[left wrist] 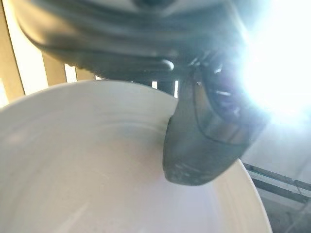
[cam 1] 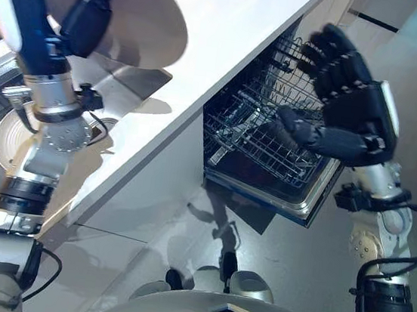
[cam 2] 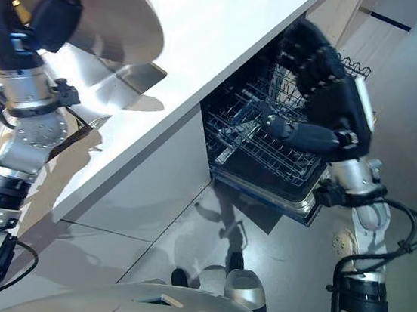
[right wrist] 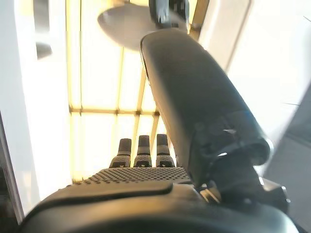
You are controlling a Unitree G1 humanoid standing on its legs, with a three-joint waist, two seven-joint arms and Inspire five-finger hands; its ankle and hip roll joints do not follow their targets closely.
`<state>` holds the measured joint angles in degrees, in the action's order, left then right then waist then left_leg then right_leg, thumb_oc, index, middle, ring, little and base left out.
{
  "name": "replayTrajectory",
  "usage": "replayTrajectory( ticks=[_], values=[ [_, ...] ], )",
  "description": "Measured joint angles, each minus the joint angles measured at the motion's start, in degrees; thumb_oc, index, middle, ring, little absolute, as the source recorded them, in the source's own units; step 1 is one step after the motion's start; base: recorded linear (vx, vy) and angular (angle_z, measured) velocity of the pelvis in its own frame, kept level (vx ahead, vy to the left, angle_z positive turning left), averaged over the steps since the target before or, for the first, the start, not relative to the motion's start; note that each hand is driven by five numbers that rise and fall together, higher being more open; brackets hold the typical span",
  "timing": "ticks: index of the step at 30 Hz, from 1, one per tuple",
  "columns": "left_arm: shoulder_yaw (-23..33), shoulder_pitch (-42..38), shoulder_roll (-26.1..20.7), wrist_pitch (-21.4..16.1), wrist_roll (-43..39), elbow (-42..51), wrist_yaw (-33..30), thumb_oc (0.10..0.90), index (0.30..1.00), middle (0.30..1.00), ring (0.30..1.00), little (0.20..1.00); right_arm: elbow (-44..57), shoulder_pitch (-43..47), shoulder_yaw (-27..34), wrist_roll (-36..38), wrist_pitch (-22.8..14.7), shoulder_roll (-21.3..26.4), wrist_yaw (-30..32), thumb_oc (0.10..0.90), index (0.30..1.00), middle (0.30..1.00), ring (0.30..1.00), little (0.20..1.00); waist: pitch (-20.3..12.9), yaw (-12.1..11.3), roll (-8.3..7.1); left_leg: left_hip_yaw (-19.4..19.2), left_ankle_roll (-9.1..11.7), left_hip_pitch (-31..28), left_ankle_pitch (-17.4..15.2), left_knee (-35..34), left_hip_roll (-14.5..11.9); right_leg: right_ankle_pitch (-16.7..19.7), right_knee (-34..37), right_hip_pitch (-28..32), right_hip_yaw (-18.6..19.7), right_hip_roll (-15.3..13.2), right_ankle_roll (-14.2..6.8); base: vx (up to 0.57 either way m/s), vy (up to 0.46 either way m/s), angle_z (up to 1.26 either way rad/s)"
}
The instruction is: Pick up plates and place into dishwasher.
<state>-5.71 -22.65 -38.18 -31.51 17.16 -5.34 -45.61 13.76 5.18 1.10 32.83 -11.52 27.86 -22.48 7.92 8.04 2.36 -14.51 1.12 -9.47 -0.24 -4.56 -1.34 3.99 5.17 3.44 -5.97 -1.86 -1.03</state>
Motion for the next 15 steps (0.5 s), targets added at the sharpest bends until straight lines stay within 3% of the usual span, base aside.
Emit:
replayTrajectory(
  ticks=[5, 15],
  values=[
    [-2.6, -0.8, 2.4, 0.1, 0.9, -0.2, 0.0, 0.1, 0.3, 0.3, 0.3, 0.2, -0.5, 2.0, -4.7, -0.3, 4.4, 0.0, 2.7, 0.8, 0.9, 0.9, 0.9, 0.9, 0.0, -1.1, 0.02, 0.6, 0.1, 0.0, 0.1, 0.0, -0.4, 0.0, 0.0, 0.3, -1.0, 0.1, 0.1, 0.01, -0.011, 0.05],
    [-8.3, -1.9, 7.3, 0.5, 0.9, -1.7, 0.7, 0.1, 0.3, 0.3, 0.3, 0.2, -2.2, 8.7, -11.2, -3.0, 4.5, -2.6, 11.3, 0.8, 0.9, 0.9, 0.9, 0.9, 0.0, -2.1, 0.02, 1.2, 0.1, -0.2, 0.1, 0.0, -0.4, 0.0, 0.0, 0.8, -1.5, 0.0, 0.1, 0.01, -0.003, 0.02]
  ],
)
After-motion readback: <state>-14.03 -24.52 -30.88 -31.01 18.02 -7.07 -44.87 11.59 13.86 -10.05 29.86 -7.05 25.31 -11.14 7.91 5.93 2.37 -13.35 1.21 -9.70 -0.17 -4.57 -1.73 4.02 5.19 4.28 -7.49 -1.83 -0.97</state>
